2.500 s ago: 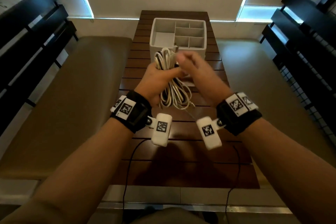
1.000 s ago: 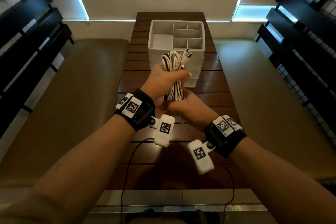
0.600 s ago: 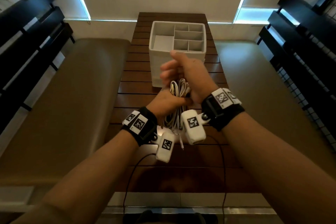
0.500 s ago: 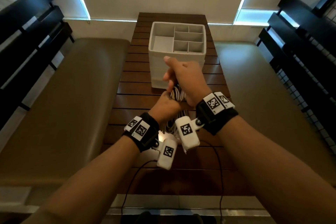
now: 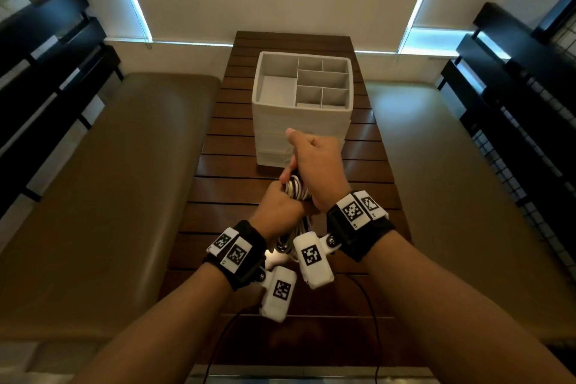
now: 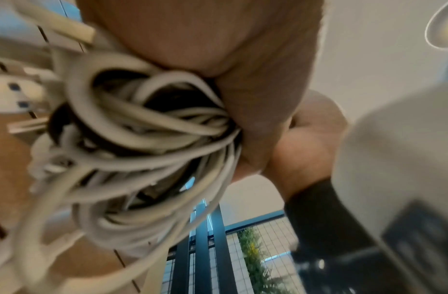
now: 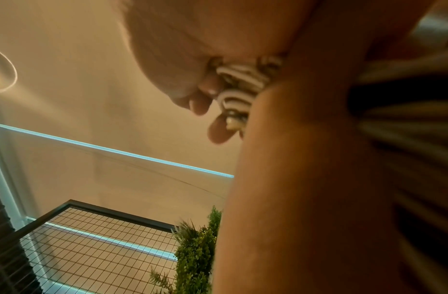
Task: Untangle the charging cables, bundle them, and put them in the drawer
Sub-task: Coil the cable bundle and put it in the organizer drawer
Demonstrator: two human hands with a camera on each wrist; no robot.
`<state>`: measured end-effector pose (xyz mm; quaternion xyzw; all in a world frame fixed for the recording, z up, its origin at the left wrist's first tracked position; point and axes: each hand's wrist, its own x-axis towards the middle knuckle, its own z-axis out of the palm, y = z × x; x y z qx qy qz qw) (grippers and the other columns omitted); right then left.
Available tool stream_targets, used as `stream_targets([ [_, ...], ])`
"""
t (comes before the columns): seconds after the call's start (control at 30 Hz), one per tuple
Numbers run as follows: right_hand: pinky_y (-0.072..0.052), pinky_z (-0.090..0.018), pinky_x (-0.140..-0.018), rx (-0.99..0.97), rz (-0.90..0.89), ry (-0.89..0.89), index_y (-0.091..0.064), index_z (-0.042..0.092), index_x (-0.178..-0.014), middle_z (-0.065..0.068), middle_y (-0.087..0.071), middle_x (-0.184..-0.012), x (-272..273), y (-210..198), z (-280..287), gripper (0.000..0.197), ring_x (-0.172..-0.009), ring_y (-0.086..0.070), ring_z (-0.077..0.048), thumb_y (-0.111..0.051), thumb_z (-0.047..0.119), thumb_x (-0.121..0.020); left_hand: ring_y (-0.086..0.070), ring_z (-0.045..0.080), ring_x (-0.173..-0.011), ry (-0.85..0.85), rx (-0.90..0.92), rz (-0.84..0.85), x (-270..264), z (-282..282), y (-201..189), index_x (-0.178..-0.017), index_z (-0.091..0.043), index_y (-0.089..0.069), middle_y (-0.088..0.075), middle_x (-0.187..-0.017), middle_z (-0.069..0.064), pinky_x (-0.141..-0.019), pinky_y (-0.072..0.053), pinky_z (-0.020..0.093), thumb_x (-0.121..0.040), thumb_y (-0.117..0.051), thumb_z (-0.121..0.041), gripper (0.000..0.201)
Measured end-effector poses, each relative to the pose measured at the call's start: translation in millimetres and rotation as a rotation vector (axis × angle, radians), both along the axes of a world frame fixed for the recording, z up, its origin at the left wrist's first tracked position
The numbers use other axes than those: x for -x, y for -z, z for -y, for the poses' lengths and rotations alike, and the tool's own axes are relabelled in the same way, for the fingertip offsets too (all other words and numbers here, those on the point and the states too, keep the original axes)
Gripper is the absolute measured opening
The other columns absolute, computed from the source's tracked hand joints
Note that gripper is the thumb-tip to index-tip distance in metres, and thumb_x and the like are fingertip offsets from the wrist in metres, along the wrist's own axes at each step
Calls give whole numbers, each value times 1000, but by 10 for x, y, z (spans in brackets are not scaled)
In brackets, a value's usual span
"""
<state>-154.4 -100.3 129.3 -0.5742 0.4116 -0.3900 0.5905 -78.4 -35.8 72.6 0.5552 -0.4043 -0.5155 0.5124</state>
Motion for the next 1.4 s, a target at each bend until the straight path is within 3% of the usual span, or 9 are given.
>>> stream_targets([
  [0.13,-61,-39,-69,-79,81,-19,-68,-1,-80,-17,-64,-64,-26,-10,245,42,-66,-68,-30,-55,27,-107,-71,16,-79,-79,-16,98,-273,192,-3,-98,-2,-74,-74,-86,7,-74,-58,28,-83,-79,6,18],
  [0.33,-56,-43,-77,-32,-139,415,-64,20,-94,-5,-68,-94,201,396,1029,3,-88,-64,-24,-62,20,-93,-70,22,-76,-356,-22,26,-934,721,33,-105,-4,-66,-70,-83,10,-78,-61,37,-81,-83,2,30],
  [0.53,-49,-45,-107,-133,-192,293,-43,25,-153,-2,-47,-150,412,572,1522,51,-133,-50,-21,-56,31,-103,-71,25,-73,-369,-103,-27,-1459,1129,183,-137,-3,-59,-71,-77,4,-70,-62,37,-78,-85,1,65],
  [0.7,-58,-26,-78,-144,-101,108,-66,45,-119,4,-70,-125,379,456,1491,25,-114,-68,-11,-45,35,-108,-69,24,-72,-216,-183,8,-1525,1153,211,-105,-20,-70,-69,-82,7,-72,-64,38,-79,-83,2,36],
  [0.83,-58,-29,-90,-95,-150,83,-62,43,-126,6,-69,-124,426,500,1397,28,-117,-66,-15,-40,34,-111,-68,13,-64,-253,-153,73,-1424,1017,227,-133,-4,-62,-68,-73,-2,-61,-58,25,-83,-79,6,55],
  [0.93,-57,-34,-98,-65,-178,102,-62,39,-129,8,-69,-122,490,576,1305,30,-117,-66,-14,-38,35,-112,-67,13,-65,-255,-133,79,-1335,836,285,-117,-7,-69,-66,-72,-1,-72,-57,32,-82,-80,4,38],
  [1.17,-54,-14,-68,-57,-173,152,-60,41,-115,13,-65,-106,646,627,971,30,-96,-64,-1,-33,25,-114,-66,15,-68,-263,-42,-6,-1037,393,346,-154,-28,-47,-67,-76,-6,-70,-62,32,-85,-75,9,83],
  [1.3,-59,-30,-91,-45,-139,188,-65,31,-131,6,-69,-118,730,707,819,35,-108,-67,-9,-35,30,-113,-67,17,-70,-253,-78,-50,-987,258,353,-150,-13,-53,-64,-80,1,-71,-62,33,-86,-76,5,70],
  [1.4,-60,-37,-97,-49,-132,182,-64,27,-137,3,-70,-126,790,767,712,38,-114,-68,-13,-37,32,-110,-66,20,-72,-278,-49,-96,-953,204,368,-148,-30,-55,-66,-81,-1,-79,-62,43,-87,-73,7,74],
])
